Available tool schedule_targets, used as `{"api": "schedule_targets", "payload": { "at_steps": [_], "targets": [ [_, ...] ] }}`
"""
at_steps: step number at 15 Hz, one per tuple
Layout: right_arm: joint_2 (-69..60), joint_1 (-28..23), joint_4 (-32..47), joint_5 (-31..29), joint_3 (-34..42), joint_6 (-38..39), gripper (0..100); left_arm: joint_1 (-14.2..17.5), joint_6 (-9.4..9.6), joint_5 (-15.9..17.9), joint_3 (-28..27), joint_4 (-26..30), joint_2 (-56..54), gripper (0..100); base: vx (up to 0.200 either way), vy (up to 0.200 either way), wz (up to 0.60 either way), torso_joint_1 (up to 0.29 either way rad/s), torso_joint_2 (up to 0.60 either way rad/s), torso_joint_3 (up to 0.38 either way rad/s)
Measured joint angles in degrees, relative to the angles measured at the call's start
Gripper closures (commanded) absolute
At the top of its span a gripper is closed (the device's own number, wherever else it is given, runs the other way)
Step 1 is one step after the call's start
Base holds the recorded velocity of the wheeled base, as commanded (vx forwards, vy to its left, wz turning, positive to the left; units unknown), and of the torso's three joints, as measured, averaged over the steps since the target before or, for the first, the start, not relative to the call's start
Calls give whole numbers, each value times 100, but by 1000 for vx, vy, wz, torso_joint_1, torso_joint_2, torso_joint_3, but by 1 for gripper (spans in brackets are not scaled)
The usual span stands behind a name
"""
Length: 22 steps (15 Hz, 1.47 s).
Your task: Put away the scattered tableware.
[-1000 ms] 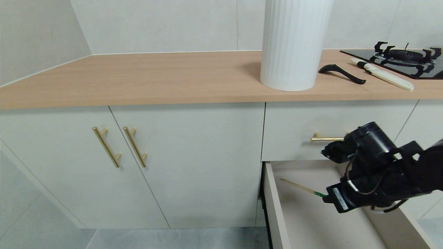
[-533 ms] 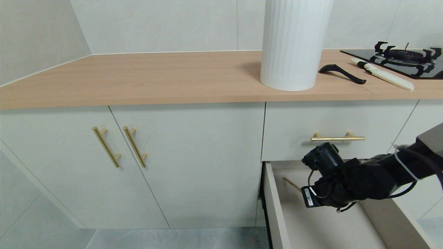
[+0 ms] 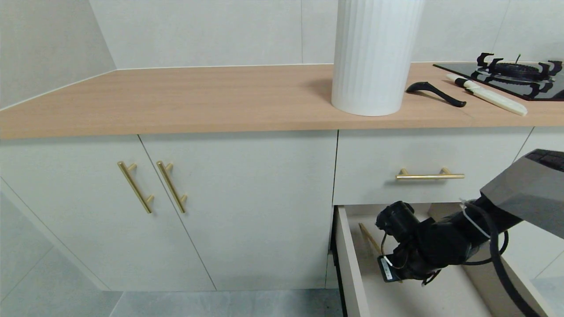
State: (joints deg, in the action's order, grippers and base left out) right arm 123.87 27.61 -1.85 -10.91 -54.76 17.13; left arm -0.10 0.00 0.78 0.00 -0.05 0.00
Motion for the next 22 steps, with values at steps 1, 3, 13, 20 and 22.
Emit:
{"api": "schedule_targets", "payload": {
  "at_steps": [1,3,13,20,22],
  "targets": [
    [140,2,-2,2,-9,0,100,0,0,1,0,-2,0,0,0,0,0,0,0,0],
    [386,15,0,21,-17,13,100,0,0,0,0,-2,0,0,0,0,0,0,0,0],
    [739,30,-149,16,9,28,0,0,0,1,0,0,0,0,0,0,0,0,0,0],
    [535,24,-112,-9,49,20,0,0,0,0,-2,0,0,0,0,0,0,0,0,0],
    [33,17,-101,-6,115,2,0,0,0,0,0,0,0,0,0,0,0,0,0,0]
  ]
}}
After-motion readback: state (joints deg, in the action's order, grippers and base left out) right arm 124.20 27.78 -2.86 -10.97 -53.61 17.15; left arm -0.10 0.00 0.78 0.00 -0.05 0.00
